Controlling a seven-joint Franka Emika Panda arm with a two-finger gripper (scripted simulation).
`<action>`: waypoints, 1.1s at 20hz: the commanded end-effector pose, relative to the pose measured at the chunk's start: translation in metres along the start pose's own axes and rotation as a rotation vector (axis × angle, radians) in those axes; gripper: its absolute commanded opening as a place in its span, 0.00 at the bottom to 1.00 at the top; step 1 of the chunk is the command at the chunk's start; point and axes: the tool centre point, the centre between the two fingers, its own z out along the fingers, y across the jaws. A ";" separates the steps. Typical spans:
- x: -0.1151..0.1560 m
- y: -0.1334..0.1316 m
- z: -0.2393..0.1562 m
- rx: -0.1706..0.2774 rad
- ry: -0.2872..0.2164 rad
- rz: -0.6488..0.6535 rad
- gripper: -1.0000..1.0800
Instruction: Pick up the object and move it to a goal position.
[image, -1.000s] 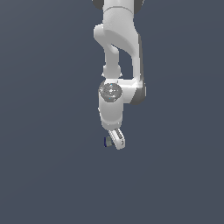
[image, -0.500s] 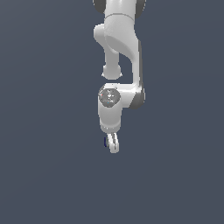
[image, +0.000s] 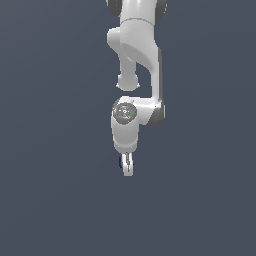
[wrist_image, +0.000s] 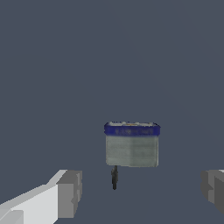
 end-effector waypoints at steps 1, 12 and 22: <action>0.000 0.000 0.000 0.000 0.000 0.000 0.96; 0.000 0.001 0.044 0.000 0.000 0.005 0.96; 0.000 0.000 0.050 0.000 0.000 0.005 0.00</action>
